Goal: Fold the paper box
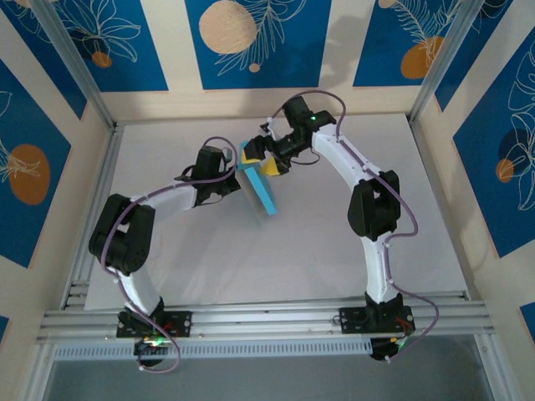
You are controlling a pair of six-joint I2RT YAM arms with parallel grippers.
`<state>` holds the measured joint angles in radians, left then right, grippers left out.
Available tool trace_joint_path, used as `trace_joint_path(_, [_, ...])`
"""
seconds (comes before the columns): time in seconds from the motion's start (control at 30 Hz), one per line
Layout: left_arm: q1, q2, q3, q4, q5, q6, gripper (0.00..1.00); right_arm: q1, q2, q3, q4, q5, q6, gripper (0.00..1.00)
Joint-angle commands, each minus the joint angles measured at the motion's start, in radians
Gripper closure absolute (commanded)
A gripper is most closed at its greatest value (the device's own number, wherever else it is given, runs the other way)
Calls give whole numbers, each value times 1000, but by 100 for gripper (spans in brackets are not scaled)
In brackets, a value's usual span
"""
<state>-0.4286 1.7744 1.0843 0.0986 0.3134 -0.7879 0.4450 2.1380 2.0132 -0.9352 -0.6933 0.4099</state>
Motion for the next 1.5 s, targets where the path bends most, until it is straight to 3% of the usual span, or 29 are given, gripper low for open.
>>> trace_joint_path(0.0, [-16, 8, 33, 91, 15, -36, 89, 12, -78, -105, 129, -49, 119, 4])
trace_joint_path(0.3, [-27, -10, 46, 170, 75, -52, 90, -24, -313, -571, 817, -36, 615, 4])
trace_joint_path(0.4, [-46, -3, 66, 151, 99, -25, 90, -34, -378, -683, 929, 4, 687, 4])
trace_joint_path(0.7, [-127, 48, 35, 175, 134, 9, 90, -74, -486, -898, 980, 32, 686, 4])
trace_joint_path(1.0, [-182, 91, 26, 171, 129, 30, 91, -101, -533, -957, 813, 56, 534, 9])
trace_joint_path(1.47, [-206, 85, -19, 123, 129, 102, 91, -132, -586, -1008, 621, 80, 398, 42])
